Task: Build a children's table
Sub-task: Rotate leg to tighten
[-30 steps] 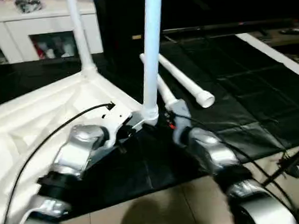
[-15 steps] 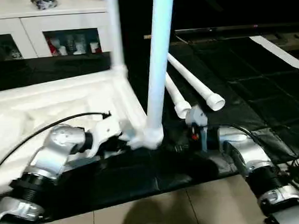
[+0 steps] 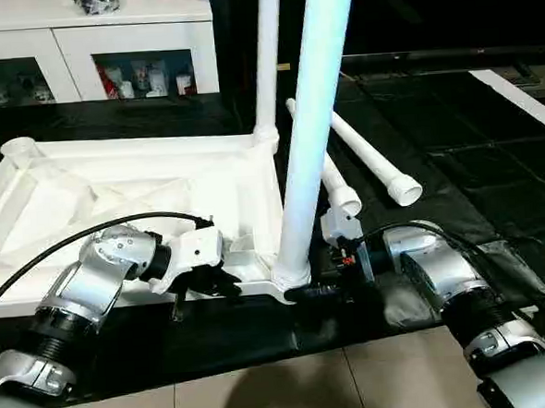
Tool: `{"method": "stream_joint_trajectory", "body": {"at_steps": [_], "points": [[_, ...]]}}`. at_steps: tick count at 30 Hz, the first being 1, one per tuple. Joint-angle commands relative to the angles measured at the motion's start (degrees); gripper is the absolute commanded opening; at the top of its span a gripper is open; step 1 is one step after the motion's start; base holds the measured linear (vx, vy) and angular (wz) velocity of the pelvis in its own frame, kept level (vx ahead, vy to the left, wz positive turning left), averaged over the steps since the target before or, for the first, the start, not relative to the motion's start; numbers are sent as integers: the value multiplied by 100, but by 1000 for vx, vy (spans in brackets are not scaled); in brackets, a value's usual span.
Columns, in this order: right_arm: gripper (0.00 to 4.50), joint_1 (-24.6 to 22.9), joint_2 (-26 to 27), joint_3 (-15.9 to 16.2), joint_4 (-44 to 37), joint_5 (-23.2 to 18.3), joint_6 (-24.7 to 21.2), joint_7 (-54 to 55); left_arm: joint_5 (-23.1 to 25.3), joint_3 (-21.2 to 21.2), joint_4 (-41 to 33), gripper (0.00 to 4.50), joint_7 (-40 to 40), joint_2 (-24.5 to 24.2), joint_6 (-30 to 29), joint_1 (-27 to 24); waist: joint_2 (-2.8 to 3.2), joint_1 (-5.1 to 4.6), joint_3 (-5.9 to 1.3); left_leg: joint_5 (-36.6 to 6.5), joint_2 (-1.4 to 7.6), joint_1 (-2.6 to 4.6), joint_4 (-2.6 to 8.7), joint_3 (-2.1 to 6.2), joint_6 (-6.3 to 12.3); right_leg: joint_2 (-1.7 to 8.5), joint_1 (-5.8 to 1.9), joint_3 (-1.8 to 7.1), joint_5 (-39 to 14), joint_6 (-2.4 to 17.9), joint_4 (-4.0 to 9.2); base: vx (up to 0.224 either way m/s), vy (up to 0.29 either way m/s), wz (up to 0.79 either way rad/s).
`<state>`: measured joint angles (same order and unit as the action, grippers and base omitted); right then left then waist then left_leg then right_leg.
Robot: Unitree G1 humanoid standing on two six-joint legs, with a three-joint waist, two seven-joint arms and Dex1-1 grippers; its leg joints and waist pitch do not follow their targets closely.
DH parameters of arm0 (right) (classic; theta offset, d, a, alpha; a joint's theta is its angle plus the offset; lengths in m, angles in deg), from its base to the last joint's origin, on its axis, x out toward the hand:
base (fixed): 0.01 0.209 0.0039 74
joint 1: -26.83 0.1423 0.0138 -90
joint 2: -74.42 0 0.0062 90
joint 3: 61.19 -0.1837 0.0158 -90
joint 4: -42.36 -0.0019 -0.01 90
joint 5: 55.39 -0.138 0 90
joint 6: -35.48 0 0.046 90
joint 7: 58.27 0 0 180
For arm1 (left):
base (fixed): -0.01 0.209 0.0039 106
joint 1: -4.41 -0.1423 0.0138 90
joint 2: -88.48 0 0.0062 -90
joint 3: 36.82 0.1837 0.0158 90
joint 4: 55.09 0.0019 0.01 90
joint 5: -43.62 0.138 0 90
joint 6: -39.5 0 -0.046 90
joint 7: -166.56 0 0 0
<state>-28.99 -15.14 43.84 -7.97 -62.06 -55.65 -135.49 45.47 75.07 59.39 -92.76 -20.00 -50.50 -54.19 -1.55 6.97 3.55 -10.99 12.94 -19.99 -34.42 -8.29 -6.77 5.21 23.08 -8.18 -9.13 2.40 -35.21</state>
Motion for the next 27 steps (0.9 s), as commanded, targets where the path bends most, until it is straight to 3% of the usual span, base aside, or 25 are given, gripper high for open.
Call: {"method": "stream_joint_trajectory", "body": {"at_steps": [1, 4, 10, 16, 18, 19, 21, 23, 24, 25, 27], "points": [[398, 173, 8, -45, 104, -80, -53, -136, 85, 295, -15, 0, -257, 65, 192, 43, 55, -28, -442, -1025, 76, -18, 417, -92, 192, 361, -351, 394, -1647, 950, 398, 0, 0, 0], [376, 192, 28, -75, 145, -122, -55, -163, 78, 306, 7, 0, -305, 66, 204, 51, 50, -29, -434, -1098, 84, -2, 426, -87, 153, 363, -337, 394, -1845, 895, 419, 0, 0, 0], [332, 169, 0, -73, 171, -174, -100, -348, 95, 307, 120, 0, -372, 71, 258, 72, 54, -25, -449, -978, 87, -16, 420, -89, 183, 354, -351, 399, -1562, 978, 378, 0, 0, 0], [288, 123, 6, -60, 184, -193, -163, -442, 100, 298, 183, 0, -392, 69, 239, 83, 59, -23, -445, -1036, 84, -9, 422, -89, 151, 357, -346, 395, -1698, 940, 399, 0, 0, 0], [285, 74, 27, -59, 163, -236, -233, -473, 104, 286, 214, 0, -362, 84, 176, 81, 59, -19, -446, -1014, 81, -11, 418, -91, 159, 357, -347, 395, -1690, 939, 398, 0, 0, 0], [285, 31, 53, -78, 127, -266, -254, -445, 96, 253, 231, 0, -297, 109, 77, 74, 88, -14, -450, -1021, 88, -6, 420, -86, 153, 358, -342, 397, -1662, 957, 392, 0, 0, 0], [284, -13, 88, -112, 81, -315, -318, -413, 97, 215, 256, 0, -214, 144, -44, 73, 76, -12, -446, -1042, 90, -8, 422, -89, 147, 357, -346, 398, -1651, 968, 398, 0, 0, 0], [283, -125, 257, -275, -11, -446, -505, -60, 9, 12, 301, 0, 180, 329, -419, 75, 87, -11, -436, -1070, 91, -1, 424, -101, 141, 360, -337, 403, -1687, 974, 409, 0, 0, 0], [282, -178, 388, -374, -23, -483, -596, 269, -62, -136, 296, 0, 467, 463, -639, 80, 105, 10, -430, -1188, 85, 24, 426, -87, 103, 360, -325, 394, -1860, 943, 425, 0, 0, 0], [282, -189, 416, -393, -25, -488, -612, 340, -77, -167, 292, 0, 526, 490, -684, 80, 77, -13, -409, -1309, 73, 10, 443, -82, 57, 356, -332, 387, -2098, 862, 455, 0, 0, 0], [282, -248, 621, -479, 11, -424, -654, 924, -132, -357, 224, 0, 973, 676, -988, 85, 76, -49, -380, -1492, 54, 33, 452, -75, -26, 363, -313, 380, -2513, 727, 501, 0, 0, 0]]}}
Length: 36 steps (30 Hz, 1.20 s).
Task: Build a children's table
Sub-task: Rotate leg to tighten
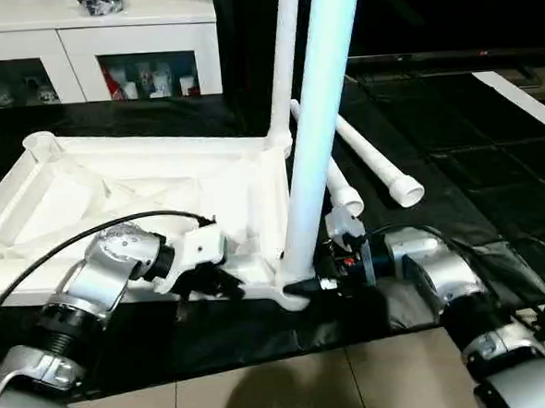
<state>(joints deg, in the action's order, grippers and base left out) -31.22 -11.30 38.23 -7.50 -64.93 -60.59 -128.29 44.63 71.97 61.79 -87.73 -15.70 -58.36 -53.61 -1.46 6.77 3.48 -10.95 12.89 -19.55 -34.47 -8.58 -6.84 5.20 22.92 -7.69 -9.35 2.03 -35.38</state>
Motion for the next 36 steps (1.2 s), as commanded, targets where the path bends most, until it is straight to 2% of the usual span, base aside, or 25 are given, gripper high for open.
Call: {"method": "stream_joint_trajectory", "body": {"at_steps": [1, 2, 3, 4, 5, 6, 7, 10, 12, 13, 14, 15, 16, 17, 19, 22, 24, 26, 27, 28, 29, 31, 33, 34, 36], "points": [[282, -35, 478, 42, 82, 10, -90, 869, -77, -227, -149, 0, 941, 434, -553, 30, 86, -59, -378, -1627, 40, -1, 454, -34, -44, 380, -308, 312, -2818, 628, 556, 0, 0, 0], [282, -26, 576, 19, 141, 54, -77, 1125, -83, -286, -205, 0, 1108, 502, -675, 32, 79, -91, -367, -1640, 46, -4, 463, -33, -76, 380, -299, 315, -2895, 586, 568, 0, 0, 0], [282, -10, 711, -14, 226, 108, -63, 1471, -92, -366, -281, 0, 1332, 593, -838, 34, 58, -131, -356, -1717, 18, 0, 460, -14, -112, 381, -304, 278, -3173, 449, 616, 0, 0, 0], [282, 115, 968, -151, 464, 111, -88, 2104, -164, -502, -417, 0, 1615, 759, -1143, 32, 56, -176, -371, -1744, -11, -20, 451, -1, -83, 382, -338, 248, -3327, 315, 654, 0, 0, 0], [281, 115, 968, -151, 464, 111, -88, 2104, -164, -502, -417, 0, 1615, 759, -1143, 32, 56, -216, -376, -1703, 3, -40, 456, 0, -97, 386, -339, 260, -3274, 314, 633, 0, 0, 0], [281, 115, 968, -151, 464, 111, -88, 2104, -164, -502, -417, 0, 1615, 759, -1143, 32, 63, -251, -379, -1713, -19, -36, 448, 11, -61, 370, -337, 230, -3299, 280, 674, 0, 0, 0], [281, 368, 1372, -401, 875, 68, -115, 3071, -227, -730, -612, 0, 2125, 1056, -1599, 28, 60, -294, -385, -1674, -13, -31, 443, 0, -33, 365, -317, 247, -3139, 338, 657, 0, 0, 0], [281, 728, 1775, -686, 1324, 55, -167, 4147, -77, -967, -800, 0, 2880, 1461, -2070, 12, 71, -406, -380, -1694, -14, -4, 434, 6, -69, 346, -286, 238, -2976, 504, 633, 0, 0, 0], [281, 844, 1843, -700, 1439, 95, -183, 4322, 71, -971, -877, 0, 3139, 1588, -2136, -9, 57, -403, -394, -1634, -27, 4, 420, -19, 44, 338, -275, 265, -2813, 535, 634, 0, 0, 0], [281, 844, 1843, -700, 1439, 95, -183, 4322, 71, -971, -877, 0, 3139, 1588, -2136, -9, 61, -397, -406, -1516, -12, -9, 426, -27, 92, 327, -285, 291, -2549, 609, 595, 0, 0, 0], [281, 898, 1882, -703, 1480, 103, -154, 4295, 192, -957, -959, 0, 3357, 1687, -2176, -37, 40, -378, -422, -1338, 1, -17, 425, -43, 141, 331, -295, 319, -2241, 690, 550, 0, 0, 0], [337, 902, 1887, -704, 1482, 104, -149, 4289, 206, -952, -971, 0, 3379, 1698, -2183, -40, 36, -367, -426, -1233, -3, -29, 425, -52, 172, 324, -301, 331, -2092, 727, 534, 0, 0, 0], [337, 924, 1916, -716, 1486, 113, -116, 4258, 293, -918, -1054, 0, 3516, 1760, -2243, -63, 44, -351, -433, -1079, 4, -41, 421, -57, 199, 324, -312, 347, -1851, 812, 492, 0, 0, 0], [337, 901, 1942, -746, 1447, 137, -82, 4251, 337, -870, -1168, 0, 3605, 1785, -2352, -88, 26, -346, -443, -992, 9, -50, 420, -63, 211, 320, -323, 354, -1707, 849, 467, 0, 0, 0], [361, 883, 1950, -778, 1454, 145, -31, 4280, 358, -808, -1243, 0, 3590, 1709, -2399, -108, 45, -339, -458, -736, 0, -84, 414, -67, 261, 318, -350, 374, -1286, 981, 404, 0, 0, 0], [396, 880, 1914, -770, 1509, 208, 127, 4296, 361, -794, -1262, 0, 3547, 1619, -2415, -126, 58, -336, -473, -559, 1, -79, 404, -75, 312, 307, -349, 383, -1007, 1084, 373, 0, 0, 0], [401, 870, 1873, -757, 1522, 248, 224, 4286, 362, -786, -1257, 0, 3498, 1555, -2408, -136, 48, -342, -471, -560, -1, -92, 402, -82, 317, 307, -351, 386, -1004, 1112, 370, 0, 0, 0], [434, 730, 1642, -690, 1339, 268, 436, 4002, 379, -695, -1165, 0, 3169, 1279, -2108, -206, 56, -332, -447, -731, -4, -78, 412, -85, 311, 305, -336, 382, -1253, 1047, 414, 0, 0, 0], [441, 600, 1388, -495, 1143, 433, 637, 3785, 359, -661, -1105, 0, 2915, 1109, -1943, -254, 1, -336, -454, -738, -3, -88, 407, -92, 324, 306, -344, 384, -1286, 1020, 416, 0, 0, 0], [447, 600, 1388, -495, 1143, 433, 637, 3785, 359, -661, -1105, 0, 2915, 1109, -1943, -254, 36, -328, -450, -727, 3, -81, 405, -97, 345, 305, -331, 394, -1265, 1023, 407, 0, 0, 0], [447, 488, 1188, -390, 968, 494, 725, 3568, 351, -616, -1045, 0, 2672, 952, -1674, -295, 31, -326, -440, -721, 4, -89, 411, -89, 356, 310, -332, 393, -1284, 1025, 417, 0, 0, 0], [447, 297, 798, -417, 606, 415, 772, 3059, 355, -516, -927, 0, 2072, 586, -1164, -392, 14, -317, -441, -717, 5, -87, 411, -94, 368, 297, -337, 399, -1274, 986, 414, 0, 0, 0], [447, 295, 794, -419, 602, 412, 772, 3052, 356, -515, -925, 0, 2065, 581, -1154, -393, 30, -306, -447, -713, 21, -76, 414, -92, 383, 306, -322, 412, -1227, 1020, 392, 0, 0, 0], [447, 174, 551, -461, 323, 281, 692, 2500, 298, -429, -862, 0, 1663, 339, -794, -465, 18, -294, -441, -726, 20, -67, 412, -98, 366, 298, -318, 410, -1228, 1047, 402, 0, 0, 0], [447, 76, 370, -424, 92, 166, 604, 2012, 264, -354, -809, 0, 1391, 174, -552, -503, 32, -268, -446, -722, 22, -63, 413, -94, 424, 295, -312, 419, -1158, 1063, 386, 0, 0, 0]]}}
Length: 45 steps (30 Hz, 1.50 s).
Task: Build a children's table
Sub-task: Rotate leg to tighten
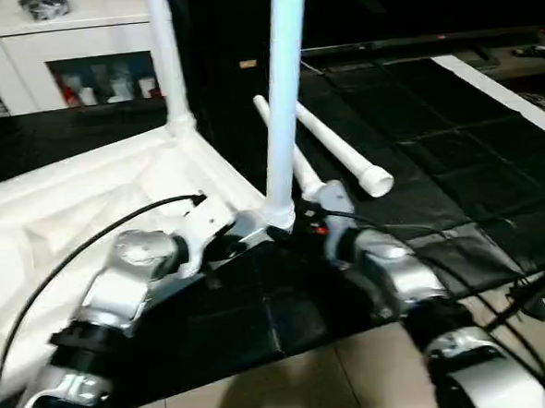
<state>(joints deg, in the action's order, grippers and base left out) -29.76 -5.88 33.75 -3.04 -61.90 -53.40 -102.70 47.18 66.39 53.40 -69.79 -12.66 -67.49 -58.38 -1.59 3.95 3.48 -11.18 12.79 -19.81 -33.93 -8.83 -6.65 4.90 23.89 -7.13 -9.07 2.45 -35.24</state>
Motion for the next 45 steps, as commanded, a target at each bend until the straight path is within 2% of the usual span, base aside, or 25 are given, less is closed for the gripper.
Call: {"method": "stream_joint_trajectory", "body": {"at_steps": [1, 4, 5, 7, 10, 13, 14, 16, 18, 20, 22, 24, 26, 29, 31, 32, 36, 40, 41, 42, 45], "points": [[447, -108, -235, 54, -443, -175, -144, -724, 1, 228, 51, 0, -496, -182, 422, -36, 43, 42, -448, -734, 34, -24, 352, -75, 427, 312, -406, 360, -1161, 1027, 374, 0, 0, 0], [447, -196, -386, 142, -667, -272, -222, -1142, -4, 275, 114, 0, -683, -286, 556, -39, 46, 96, -441, -710, 52, -19, 360, -79, 410, 326, -398, 375, -1124, 1047, 358, 0, 0, 0], [447, -303, -726, 407, -1058, -470, -492, -2068, -98, 394, 235, 0, -1137, -482, 821, 14, 40, 126, -441, -774, 25, -19, 356, -80, 443, 295, -417, 351, -1211, 1023, 384, 0, 0, 0], [447, -285, -904, 593, -1134, -502, -573, -2517, -158, 465, 315, 0, -1464, -577, 976, 59, 29, 147, -436, -778, 59, -31, 362, -82, 431, 315, -411, 363, -1251, 988, 373, 0, 0, 0], [447, -172, -973, 745, -971, -362, -425, -2698, -150, 560, 398, 0, -1757, -640, 1180, 106, 25, 161, -426, -895, 52, -31, 369, -83, 313, 338, -390, 361, -1585, 937, 409, 0, 0, 0], [447, -24, -950, 792, -744, -157, -252, -2698, -157, 657, 481, 0, -2030, -681, 1370, 152, 19, 171, -429, -952, 62, -13, 377, -77, 211, 345, -379, 370, -1695, 921, 414, 0, 0, 0], [447, 115, -897, 802, -535, -6, -131, -2689, -151, 758, 523, 0, -2232, -700, 1524, 198, -3, 176, -425, -973, 59, -7, 380, -82, 191, 335, -364, 366, -1735, 912, 429, 0, 0, 0], [431, 217, -873, 845, -411, 65, -55, -2737, -135, 866, 569, 0, -2404, -704, 1659, 258, 4, 180, -436, -976, 69, -14, 387, -73, 148, 341, -372, 369, -1689, 942, 402, 0, 0, 0], [431, 251, -881, 908, -386, 31, -67, -2850, -114, 949, 589, 0, -2490, -692, 1773, 303, 8, 217, -438, -983, 82, 21, 382, -83, 165, 344, -353, 381, -1572, 973, 392, 0, 0, 0], [403, 268, -897, 961, -385, -33, -111, -2994, -108, 1005, 607, 0, -2572, -682, 1835, 334, 22, 258, -453, -882, 101, 37, 376, -94, 183, 331, -342, 392, -1209, 1098, 338, 0, 0, 0], [396, 275, -916, 999, -404, -101, -141, -3118, -93, 1022, 656, 0, -2640, -673, 1882, 364, 6, 257, -468, -801, 94, -5, 375, -86, 197, 325, -384, 385, -1011, 1135, 303, 0, 0, 0], [385, 280, -919, 1007, -402, -123, -149, -3155, -83, 1022, 680, 0, -2662, -668, 1902, 376, 2, 258, -464, -783, 84, -19, 374, -88, 204, 333, -395, 384, -1042, 1110, 310, 0, 0, 0], [357, 292, -903, 1011, -355, -96, -126, -3282, -57, 1025, 741, 0, -2699, -674, 1979, 398, 3, 261, -453, -865, 77, -24, 377, -87, 169, 344, -397, 386, -1275, 1038, 345, 0, 0, 0], [347, 320, -877, 990, -238, -46, -38, -3360, -65, 1040, 834, 0, -2739, -684, 2058, 434, 5, 266, -448, -958, 82, -15, 381, -87, 145, 350, -385, 385, -1461, 990, 367, 0, 0, 0], [324, 334, -867, 982, -189, -48, -3, -3375, -77, 1045, 870, 0, -2755, -692, 2087, 449, -1, 267, -449, -974, 83, -13, 384, -83, 126, 347, -383, 385, -1528, 967, 369, 0, 0, 0], [309, 338, -863, 974, -178, -60, -6, -3380, -79, 1047, 883, 0, -2754, -695, 2091, 455, -1, 266, -454, -928, 87, -19, 381, -81, 128, 350, -389, 387, -1459, 985, 356, 0, 0, 0], [291, 339, -858, 976, -159, -72, 5, -3392, -83, 1039, 916, 0, -2764, -705, 2111, 466, 1, 263, -454, -910, 87, -19, 382, -82, 130, 346, -389, 384, -1417, 1005, 352, 0, 0, 0], [277, 258, -835, 983, -231, -117, -42, -3432, -108, 967, 950, 0, -2675, -669, 1993, 449, 7, 261, -453, -918, 87, -20, 383, -81, 122, 344, -388, 383, -1437, 994, 353, 0, 0, 0], [275, 215, -816, 972, -266, -130, -61, -3449, -128, 921, 964, 0, -2599, -635, 1907, 437, 4, 261, -454, -919, 86, -22, 380, -82, 121, 344, -390, 383, -1436, 997, 352, 0, 0, 0], [275, 184, -802, 967, -298, -143, -83, -3450, -145, 889, 958, 0, -2545, -619, 1834, 425, 29, 264, -451, -928, 86, -21, 383, -79, 115, 345, -390, 383, -1438, 1003, 350, 0, 0, 0], [275, 66, -685, 893, -400, -198, -182, -3227, -196, 705, 970, 0, -2090, -484, 1442, 429, 24, 274, -431, -1069, 89, 10, 388, -87, 92, 349, -367, 385, -1624, 976, 393, 0, 0, 0]]}}
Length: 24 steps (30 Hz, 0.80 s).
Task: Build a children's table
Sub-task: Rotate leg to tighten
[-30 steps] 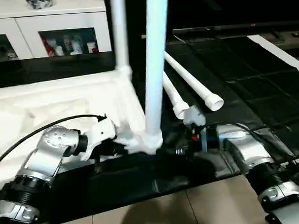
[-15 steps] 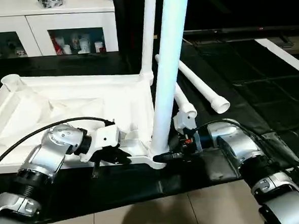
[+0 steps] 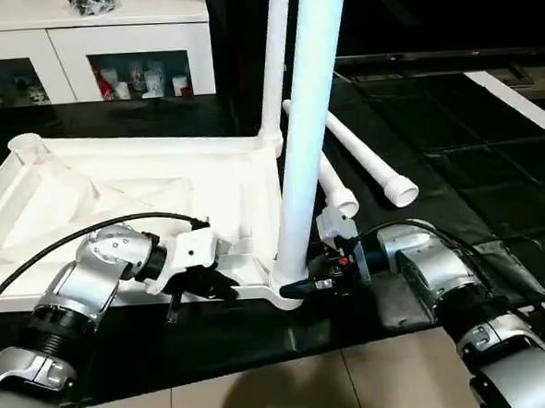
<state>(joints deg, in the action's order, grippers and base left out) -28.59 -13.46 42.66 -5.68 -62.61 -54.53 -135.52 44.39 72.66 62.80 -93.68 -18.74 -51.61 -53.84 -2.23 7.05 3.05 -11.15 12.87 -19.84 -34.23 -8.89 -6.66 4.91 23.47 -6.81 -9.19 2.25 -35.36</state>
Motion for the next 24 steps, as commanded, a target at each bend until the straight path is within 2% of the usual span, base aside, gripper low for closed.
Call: {"method": "stream_joint_trajectory", "body": {"at_steps": [1, 2, 3, 4, 6, 7, 9, 10, 13, 15, 18, 19, 22, 24], "points": [[275, -94, 185, -61, -137, -104, -116, 392, 9, -88, 7, 0, 638, 262, -389, -18, 78, -38, -373, -1169, 83, 35, 426, -86, 69, 354, -313, 358, -1774, 974, 427, 0, 0, 0], [275, -116, 308, -129, -99, -71, -151, 759, -57, -245, -31, 0, 966, 400, -664, -6, 88, -36, -361, -1236, 71, 34, 431, -74, 55, 357, -315, 346, -1923, 947, 446, 0, 0, 0], [275, -133, 443, -184, -65, -42, -190, 1103, -119, -380, -118, 0, 1248, 519, -966, -7, 101, -71, -338, -1415, 77, 33, 455, -56, -40, 357, -316, 342, -2195, 876, 452, 0, 0, 0], [274, -142, 565, -225, -33, -18, -207, 1383, -157, -464, -223, 0, 1431, 600, -1150, -22, 81, -99, -344, -1566, 57, 56, 456, -42, -97, 374, -326, 321, -2525, 755, 500, 0, 0, 0], [274, -131, 835, -315, 54, -3, -280, 1917, -188, -626, -419, 0, 1849, 783, -1500, -48, 69, -140, -354, -1524, 42, 21, 463, -21, -92, 388, -355, 306, -2754, 604, 532, 0, 0, 0], [274, -100, 1028, -374, 126, -9, -342, 2250, -191, -713, -549, 0, 2098, 898, -1708, -71, 58, -190, -358, -1428, 52, 2, 470, -12, -118, 387, -363, 310, -2636, 605, 511, 0, 0, 0], [274, 32, 1457, -546, 384, -72, -489, 2974, -152, -897, -744, 0, 2674, 1179, -2125, -100, 62, -239, -357, -1409, 50, 5, 467, -12, -117, 376, -350, 312, -2553, 634, 514, 0, 0, 0], [274, 73, 1575, -607, 452, -81, -543, 3158, -129, -950, -796, 0, 2818, 1260, -2242, -106, 51, -283, -367, -1358, 18, 12, 449, -24, -71, 358, -345, 309, -2477, 665, 517, 0, 0, 0], [274, 431, 2004, -806, 1035, -13, -535, 4229, 87, -1062, -1001, 0, 3534, 1695, -2573, -132, 56, -358, -376, -1203, 26, 11, 438, -33, -49, 356, -335, 319, -2241, 791, 485, 0, 0, 0], [274, 611, 2138, -844, 1294, 118, -586, 4801, 261, -1065, -1163, 0, 3914, 1912, -2807, -156, 63, -377, -379, -1117, 32, 9, 438, -40, -48, 347, -336, 328, -2088, 824, 472, 0, 0, 0], [274, 677, 2188, -926, 1387, 144, -447, 4936, 408, -939, -1258, 0, 4076, 1959, -2881, -171, 48, -358, -407, -868, 20, -7, 427, -66, 104, 330, -355, 341, -1506, 905, 420, 0, 0, 0], [330, 666, 2192, -978, 1364, 110, -413, 4922, 449, -881, -1276, 0, 4073, 1935, -2849, -172, 48, -347, -407, -819, 14, -16, 426, -71, 154, 326, -365, 344, -1375, 929, 412, 0, 0, 0], [344, 602, 2181, -1070, 1242, 104, -366, 4830, 463, -809, -1345, 0, 4020, 1845, -2878, -200, 55, -352, -402, -740, 17, -31, 431, -70, 202, 320, -375, 344, -1191, 990, 388, 0, 0, 0], [364, 590, 2151, -1065, 1239, 157, -286, 4827, 473, -791, -1354, 0, 3952, 1770, -2869, -212, 57, -360, -395, -835, 16, -23, 437, -69, 185, 330, -375, 339, -1351, 961, 412, 0, 0, 0]]}}
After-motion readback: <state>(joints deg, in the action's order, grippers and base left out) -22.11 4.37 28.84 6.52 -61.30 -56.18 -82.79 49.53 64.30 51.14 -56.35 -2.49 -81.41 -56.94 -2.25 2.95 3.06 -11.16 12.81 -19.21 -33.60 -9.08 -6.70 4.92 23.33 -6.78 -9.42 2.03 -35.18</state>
